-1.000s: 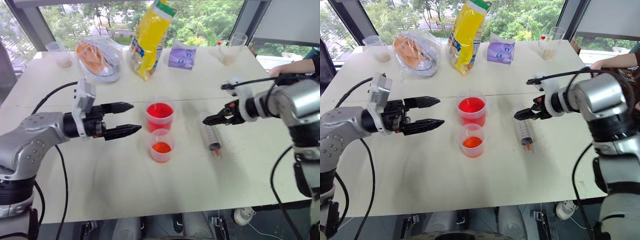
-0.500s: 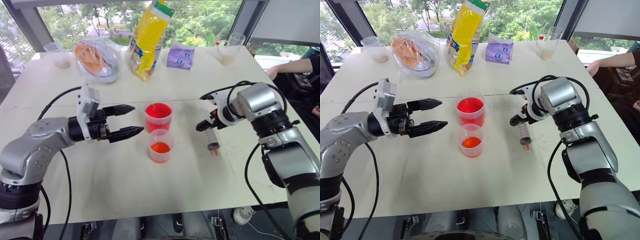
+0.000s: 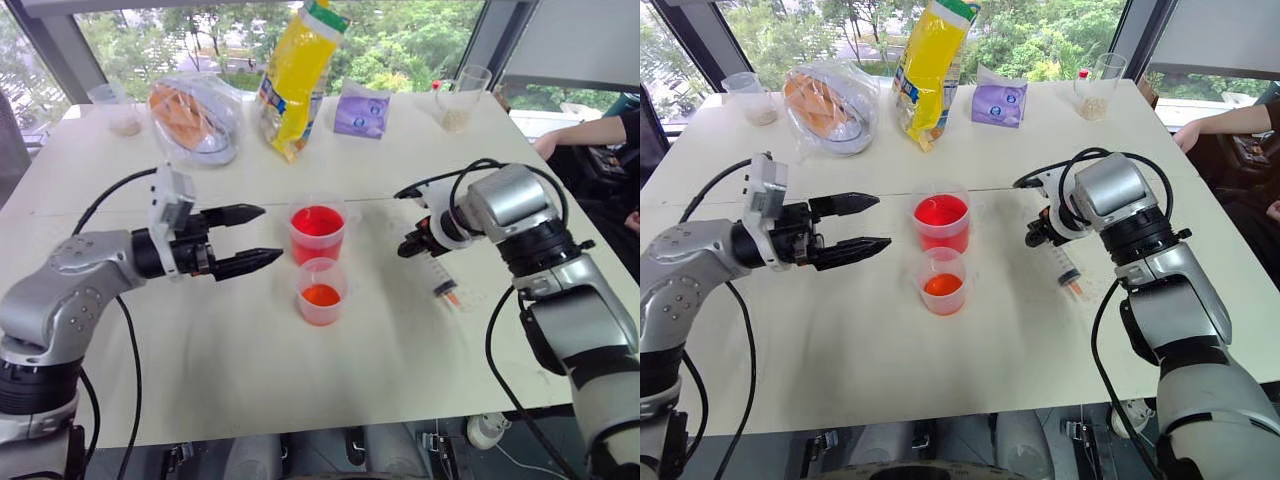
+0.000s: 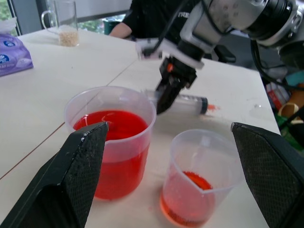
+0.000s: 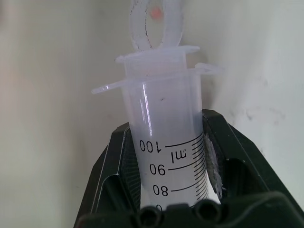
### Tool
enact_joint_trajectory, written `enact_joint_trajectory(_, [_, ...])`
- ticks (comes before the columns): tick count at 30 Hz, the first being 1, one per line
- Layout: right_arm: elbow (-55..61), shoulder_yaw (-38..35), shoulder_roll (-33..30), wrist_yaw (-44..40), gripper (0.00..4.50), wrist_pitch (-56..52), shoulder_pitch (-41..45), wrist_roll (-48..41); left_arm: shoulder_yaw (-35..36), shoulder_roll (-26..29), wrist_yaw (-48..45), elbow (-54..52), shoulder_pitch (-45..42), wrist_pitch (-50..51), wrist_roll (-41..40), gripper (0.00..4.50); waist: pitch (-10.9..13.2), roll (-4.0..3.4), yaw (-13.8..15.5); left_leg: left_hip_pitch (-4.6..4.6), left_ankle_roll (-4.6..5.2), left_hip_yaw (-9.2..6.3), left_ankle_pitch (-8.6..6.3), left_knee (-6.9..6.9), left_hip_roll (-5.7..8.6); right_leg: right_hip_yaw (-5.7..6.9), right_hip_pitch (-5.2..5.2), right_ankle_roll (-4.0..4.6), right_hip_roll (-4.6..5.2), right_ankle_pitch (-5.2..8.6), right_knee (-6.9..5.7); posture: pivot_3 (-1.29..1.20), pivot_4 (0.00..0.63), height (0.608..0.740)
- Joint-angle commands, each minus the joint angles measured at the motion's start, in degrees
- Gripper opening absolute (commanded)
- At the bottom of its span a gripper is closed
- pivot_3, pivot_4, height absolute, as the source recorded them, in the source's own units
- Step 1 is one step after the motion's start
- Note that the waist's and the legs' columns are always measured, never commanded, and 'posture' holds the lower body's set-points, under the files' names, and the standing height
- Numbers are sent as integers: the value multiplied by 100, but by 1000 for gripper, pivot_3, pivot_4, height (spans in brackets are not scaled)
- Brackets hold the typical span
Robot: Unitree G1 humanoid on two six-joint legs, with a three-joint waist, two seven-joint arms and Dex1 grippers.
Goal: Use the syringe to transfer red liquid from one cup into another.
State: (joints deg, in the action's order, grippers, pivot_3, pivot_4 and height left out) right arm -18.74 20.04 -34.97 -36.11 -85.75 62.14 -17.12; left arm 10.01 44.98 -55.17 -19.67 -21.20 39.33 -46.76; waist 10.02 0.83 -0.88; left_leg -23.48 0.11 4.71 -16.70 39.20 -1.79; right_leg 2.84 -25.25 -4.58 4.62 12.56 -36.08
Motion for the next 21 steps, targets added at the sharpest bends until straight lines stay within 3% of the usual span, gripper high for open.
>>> enact_joint_trajectory(1, [886,-1033,-121,0,1425,554,402,-182,198,146,-164,137,-259,-81,-30,4266,0,0,3,-1,0,0,0,0,0,1,-1,0,0,0,0,0,150,740])
enact_joint_trajectory(4, [1365,-1742,91,94,1425,1013,500,-352,183,213,-282,357,-469,-103,15,4266,0,0,10,-3,0,-2,0,-3,0,3,-4,0,-2,0,0,0,150,740])
enact_joint_trajectory(6, [1752,-2293,468,17,1425,2150,398,-611,106,165,-255,518,-837,-17,-21,4266,-1,2,10,-2,0,-2,0,-4,-1,4,-2,-1,-3,0,1,0,150,740])
enact_joint_trajectory(9, [2019,-2759,1140,118,1425,2755,252,-954,30,166,-291,717,-1153,31,17,4266,-1,2,-9,-1,-1,-4,0,-3,-1,5,1,-1,-3,0,0,0,150,740])
enact_joint_trajectory(14, [2221,-2919,2143,198,1425,3729,-171,-1321,42,247,-397,778,-1276,61,45,4266,-1,2,-13,2,-2,-2,1,-5,-3,5,3,-2,-3,-1,-2,0,150,740])
enact_joint_trajectory(21, [2144,-2401,2626,-105,1425,5092,-1121,-1129,41,285,-377,789,-1522,195,37,4266,-1,2,8,1,-2,-5,1,-3,-1,5,7,-2,4,-1,0,0,150,740])
